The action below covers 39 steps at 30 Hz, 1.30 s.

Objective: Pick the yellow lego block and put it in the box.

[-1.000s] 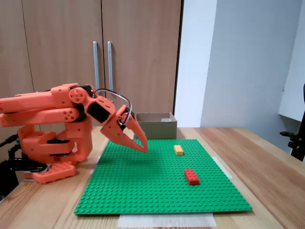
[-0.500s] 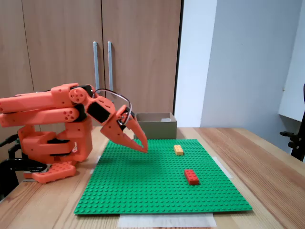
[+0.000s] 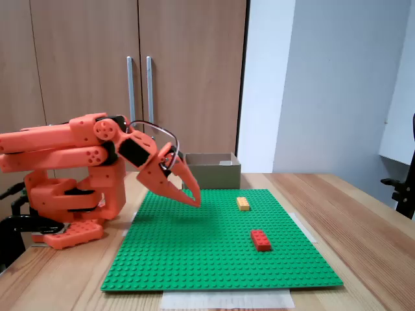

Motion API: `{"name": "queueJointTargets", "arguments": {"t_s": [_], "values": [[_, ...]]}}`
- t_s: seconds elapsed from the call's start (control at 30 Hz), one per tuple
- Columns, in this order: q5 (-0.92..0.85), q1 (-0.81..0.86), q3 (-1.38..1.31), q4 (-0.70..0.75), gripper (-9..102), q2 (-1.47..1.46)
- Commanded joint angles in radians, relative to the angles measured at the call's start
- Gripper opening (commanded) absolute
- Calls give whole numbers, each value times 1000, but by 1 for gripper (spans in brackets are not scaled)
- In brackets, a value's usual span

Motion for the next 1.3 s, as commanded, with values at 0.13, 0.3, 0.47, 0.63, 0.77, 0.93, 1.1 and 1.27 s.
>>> {"name": "queueJointTargets", "arguments": {"t_s": [0.13,0.3,0.47,0.63,0.77,0.93,1.1,1.27], "values": [[-3,3,9,-5,-1,8],[-3,3,9,-5,-1,8],[-3,3,9,-5,-1,8],[-3,3,9,-5,-1,8],[-3,2,9,-5,-1,8],[-2,2,9,-5,-1,8],[2,3,5,-14,-1,-8],[12,5,-38,5,-1,-23]]}}
